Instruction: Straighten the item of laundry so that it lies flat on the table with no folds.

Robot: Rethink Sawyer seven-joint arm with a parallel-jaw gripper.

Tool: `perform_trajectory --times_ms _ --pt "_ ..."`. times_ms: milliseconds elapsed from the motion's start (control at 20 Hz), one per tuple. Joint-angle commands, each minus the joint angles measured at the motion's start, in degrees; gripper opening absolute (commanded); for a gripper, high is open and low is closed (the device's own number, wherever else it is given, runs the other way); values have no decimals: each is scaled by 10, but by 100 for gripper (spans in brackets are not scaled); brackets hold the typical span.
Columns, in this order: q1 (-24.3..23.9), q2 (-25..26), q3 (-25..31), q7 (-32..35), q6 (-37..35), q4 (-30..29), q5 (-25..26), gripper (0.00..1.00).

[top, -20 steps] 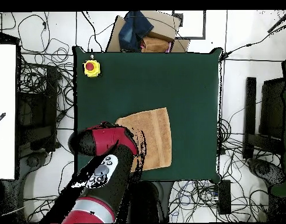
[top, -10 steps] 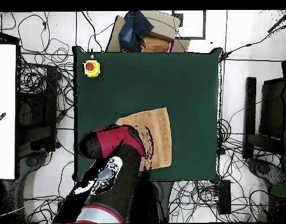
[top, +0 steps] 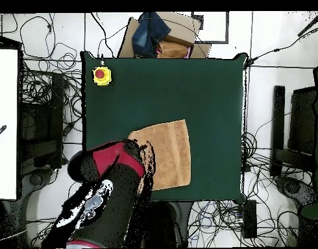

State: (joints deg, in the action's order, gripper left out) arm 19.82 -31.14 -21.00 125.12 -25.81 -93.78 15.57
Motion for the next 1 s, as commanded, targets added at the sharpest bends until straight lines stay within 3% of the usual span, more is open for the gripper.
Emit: perform_trajectory --times_ms 50,550,1000 --pt "72 15 -29 66 -59 14 31 100" --pt "75 77 -39 118 52 -11 1 100" --pt "53 107 -21 105 98 -10 -20 100"
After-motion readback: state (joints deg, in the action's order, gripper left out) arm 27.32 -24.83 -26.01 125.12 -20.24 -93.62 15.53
